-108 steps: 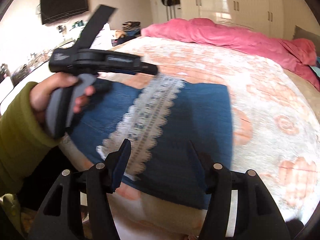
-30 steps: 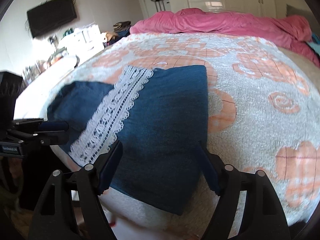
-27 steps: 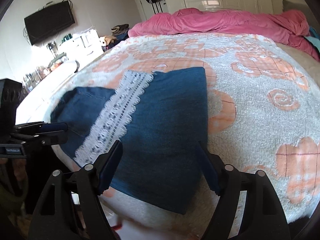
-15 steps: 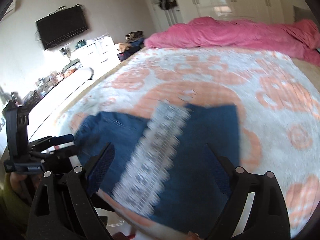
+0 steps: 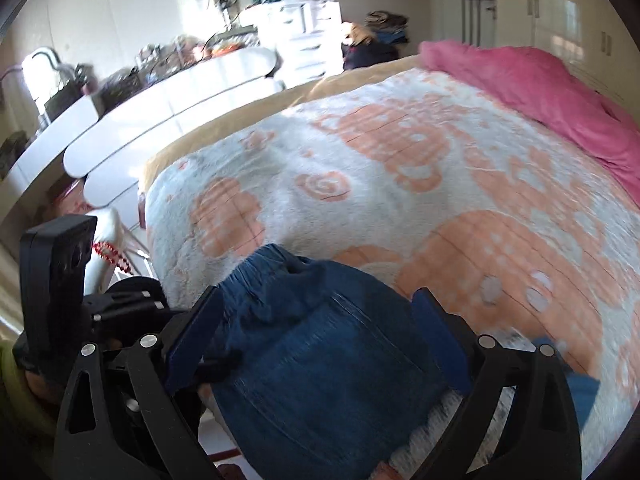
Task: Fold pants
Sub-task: 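Grasp the elastic cuff end with the left tool and fold it over the pants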
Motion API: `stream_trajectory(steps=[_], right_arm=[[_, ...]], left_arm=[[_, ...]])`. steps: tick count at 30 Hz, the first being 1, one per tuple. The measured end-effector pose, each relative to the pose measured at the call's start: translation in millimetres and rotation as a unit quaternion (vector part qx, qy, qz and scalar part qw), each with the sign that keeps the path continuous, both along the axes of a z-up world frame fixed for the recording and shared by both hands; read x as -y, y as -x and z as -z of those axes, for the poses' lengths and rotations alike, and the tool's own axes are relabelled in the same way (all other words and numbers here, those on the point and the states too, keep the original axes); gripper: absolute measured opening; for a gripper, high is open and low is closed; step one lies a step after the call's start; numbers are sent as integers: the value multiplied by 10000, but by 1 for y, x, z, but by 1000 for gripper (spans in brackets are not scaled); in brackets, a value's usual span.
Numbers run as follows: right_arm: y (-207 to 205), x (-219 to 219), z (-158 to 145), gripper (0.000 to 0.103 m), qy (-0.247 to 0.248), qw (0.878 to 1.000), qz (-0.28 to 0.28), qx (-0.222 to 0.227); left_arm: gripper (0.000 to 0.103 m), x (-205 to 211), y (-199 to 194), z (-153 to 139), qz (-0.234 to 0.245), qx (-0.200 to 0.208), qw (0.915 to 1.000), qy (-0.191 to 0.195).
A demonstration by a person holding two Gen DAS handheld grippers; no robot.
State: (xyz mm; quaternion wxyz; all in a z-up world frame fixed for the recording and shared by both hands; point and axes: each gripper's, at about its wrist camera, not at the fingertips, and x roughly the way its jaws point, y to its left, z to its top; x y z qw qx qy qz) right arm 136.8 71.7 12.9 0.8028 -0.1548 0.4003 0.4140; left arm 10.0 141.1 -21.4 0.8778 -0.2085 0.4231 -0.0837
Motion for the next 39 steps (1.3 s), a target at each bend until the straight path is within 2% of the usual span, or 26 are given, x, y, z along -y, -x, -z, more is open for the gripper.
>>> stream_trajectory(steps=[3, 9, 10, 11, 12, 16, 17, 20, 23, 27, 30, 33, 36, 38, 39], right_arm=[[-10, -25, 13, 94, 206, 9994, -169, -202], [-28, -53, 46, 94, 453, 9954, -324, -784], [-29, -55, 53, 87, 485, 9940, -385, -905], [-30, -57, 61, 66, 453, 9925, -508, -1018], [-28, -56, 66, 57, 370, 9910, -645, -1109], [-23, -42, 59, 40, -12, 9923, -660, -1049], [-24, -32, 53, 38, -255, 9916, -625, -1102], [-26, -5, 36, 36, -819, 9878, -578, -1196], [-26, 29, 19, 36, -1276, 9831, -449, -1234], [-29, 65, 5, 36, -1544, 9809, -260, -1154], [-31, 95, -4, 36, -1674, 9803, -104, -1044], [-33, 123, -9, 36, -1810, 9789, 90, -944], [-34, 148, -13, 39, -1921, 9775, 262, -826], [-33, 168, -14, 51, -1965, 9770, 395, -733], [-33, 181, -15, 54, -1994, 9762, 533, -661]], left_arm=[[46, 6, -3, 6, 87, -50, 9999, -38], [46, 0, -7, 16, 80, -131, 9996, 218], [46, 0, -7, 17, 75, -142, 9996, 218], [46, -1, -7, 17, 70, -151, 9996, 224], [47, -1, -8, 17, 69, -165, 9996, 239], [56, 2, -10, 19, 81, -164, 9991, 380], [62, 3, -9, 18, 87, -135, 9989, 434], [70, 10, -10, 14, 103, -111, 9989, 450], [72, 23, -15, 10, 224, -97, 9979, 599], [72, 44, -25, 5, 543, -164, 9935, 991], [72, 71, -32, -5, 820, -126, 9910, 1047], [72, 97, -39, -16, 1072, -39, 9899, 932], [72, 124, -46, -29, 1282, 50, 9886, 790], [72, 139, -50, -34, 1401, 87, 9875, 719], [72, 147, -51, -34, 1476, 95, 9866, 688]])
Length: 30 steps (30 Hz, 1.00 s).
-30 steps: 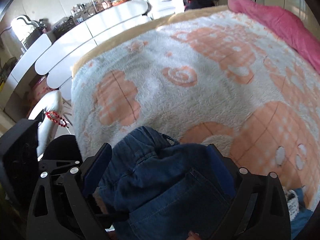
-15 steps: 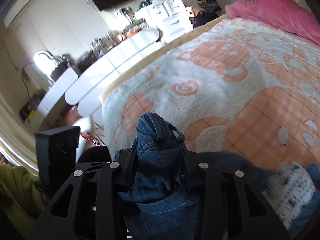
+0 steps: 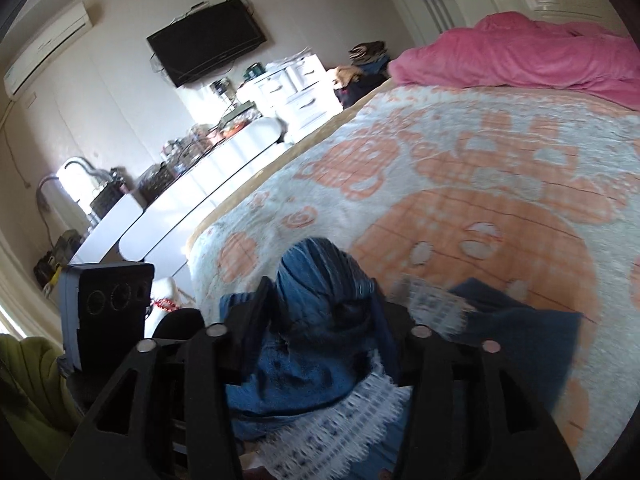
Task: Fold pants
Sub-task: 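Grasp the elastic cuff end with the left tool and fold it over the pants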
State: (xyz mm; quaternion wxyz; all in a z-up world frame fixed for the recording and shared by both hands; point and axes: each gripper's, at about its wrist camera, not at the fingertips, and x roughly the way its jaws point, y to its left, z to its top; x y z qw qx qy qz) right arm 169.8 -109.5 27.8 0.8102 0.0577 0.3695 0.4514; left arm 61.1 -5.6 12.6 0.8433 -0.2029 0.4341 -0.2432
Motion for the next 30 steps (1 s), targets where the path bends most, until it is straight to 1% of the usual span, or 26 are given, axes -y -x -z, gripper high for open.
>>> stream_trajectory(steps=[1, 4, 6, 8, 9, 10, 12, 13, 14, 15, 16, 17, 18, 20, 22, 24, 27, 29, 30], right_arm=[[0, 14, -1, 57, -36, 9999, 149, 35], [2, 56, 2, 62, -221, 9976, 664, -6], [5, 75, 8, 63, -104, 9950, 997, -17], [11, 82, 14, 64, 31, 9936, 1127, -1], [14, 82, 18, 65, 78, 9939, 1097, -8], [17, 79, 21, 68, 134, 9943, 1062, -17], [20, 68, 30, 68, 443, 9937, 1025, -58], [20, 62, 36, 68, 709, 9917, 1066, -93], [16, 56, 47, 68, 1146, 9861, 1191, -162], [15, 56, 56, 68, 1392, 9812, 1321, -224], [13, 57, 64, 68, 1517, 9779, 1410, -285], [11, 60, 71, 68, 1477, 9778, 1441, -370], [10, 66, 75, 68, 1315, 9788, 1486, -503], [10, 71, 74, 67, 1218, 9789, 1546, -543], [15, 74, 66, 68, 1083, 9808, 1569, -403], [23, 79, 56, 69, 835, 9826, 1636, -279], [37, 91, 43, 69, 631, 9807, 1851, -76], [47, 98, 38, 73, 493, 9793, 1962, 4], [51, 100, 35, 73, 464, 9786, 2005, 42]], left_arm=[[72, 4, -2, 1, 71, 9, 10000, -24], [73, 33, 1, 7, 474, 30, 9987, -207], [73, 43, 3, 10, 676, -41, 9974, -243], [74, 49, 3, 16, 759, -85, 9964, -359], [76, 50, 3, 17, 777, -54, 9959, -467], [76, 52, 4, 20, 800, -11, 9951, -580], [77, 54, 6, 20, 804, 20, 9944, -678], [77, 53, 6, 20, 802, 23, 9945, -679], [77, 59, 6, 20, 802, 24, 9944, -687], [77, 61, 7, 20, 804, 25, 9944, -684], [77, 61, 15, 20, 793, 33, 9946, -676], [77, 61, 21, 20, 783, 44, 9946, -683], [77, 60, 22, 18, 769, 55, 9945, -702], [77, 60, 22, 11, 715, 139, 9948, -717], [78, 55, 24, 2, 650, 283, 9941, -818], [82, 55, 25, 3, 578, 387, 9931, -948], [83, 48, 24, -5, 415, 526, 9916, -1105], [84, 43, 23, -9, 341, 572, 9912, -1142], [85, 40, 22, -11, 294, 604, 9908, -1177]])
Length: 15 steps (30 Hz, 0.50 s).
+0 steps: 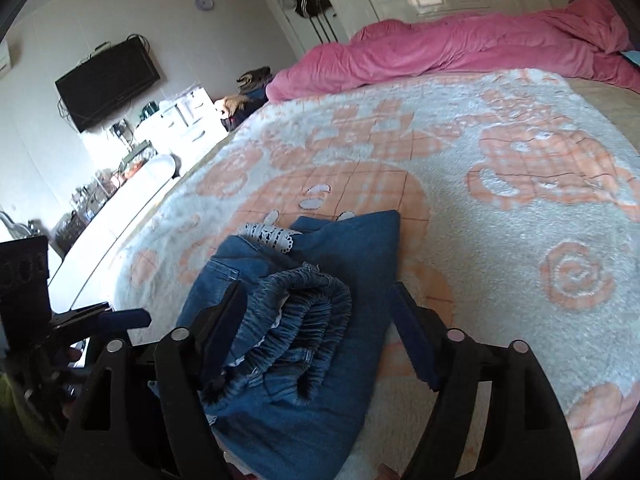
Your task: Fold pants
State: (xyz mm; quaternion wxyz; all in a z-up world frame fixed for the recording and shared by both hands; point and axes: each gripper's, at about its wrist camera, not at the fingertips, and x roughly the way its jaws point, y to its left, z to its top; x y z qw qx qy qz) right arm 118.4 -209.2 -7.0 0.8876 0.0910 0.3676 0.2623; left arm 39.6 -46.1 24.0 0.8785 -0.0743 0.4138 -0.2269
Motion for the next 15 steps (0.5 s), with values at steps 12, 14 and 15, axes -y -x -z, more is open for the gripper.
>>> stream_trajectory(steps=[12, 14, 15], right_arm=[[62, 4, -15, 74, 129, 9993, 107, 322], [71, 0, -16, 74, 245, 9990, 60, 356], [75, -3, -15, 74, 322, 9989, 41, 349]], left_arm=[[92, -12, -6, -12, -218, 267, 9989, -328], [93, -14, -9, -11, -230, 264, 9988, -341], [93, -14, -10, -10, -244, 249, 9988, -355]])
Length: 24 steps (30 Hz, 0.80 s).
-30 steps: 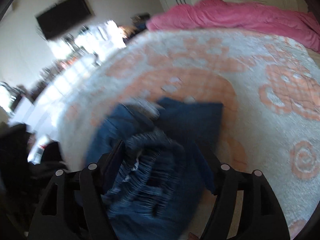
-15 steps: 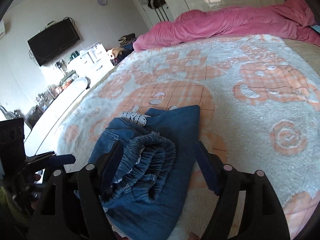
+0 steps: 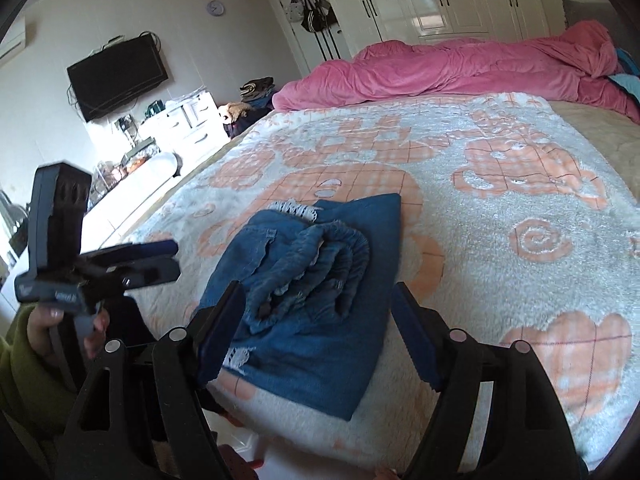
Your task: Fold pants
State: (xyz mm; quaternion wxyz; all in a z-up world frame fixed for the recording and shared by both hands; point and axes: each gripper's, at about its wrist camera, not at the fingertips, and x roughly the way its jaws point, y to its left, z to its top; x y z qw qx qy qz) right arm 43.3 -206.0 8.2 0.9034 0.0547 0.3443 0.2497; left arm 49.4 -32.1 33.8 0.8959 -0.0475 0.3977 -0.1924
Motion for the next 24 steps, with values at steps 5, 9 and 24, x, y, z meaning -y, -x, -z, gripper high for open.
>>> stream_trajectory(steps=[5, 9, 24], right_arm=[[4, -7, 12, 74, 208, 9996, 34, -205], [4, -18, 16, 74, 247, 9993, -51, -266], [46, -143, 23, 63, 2427, 9463, -1991, 770]], left_arm=[[93, -3, -7, 8, -63, -71, 9999, -58], [93, -7, -13, 19, -145, -160, 9997, -139], [70, -23, -85, 53, -391, -646, 9971, -26]])
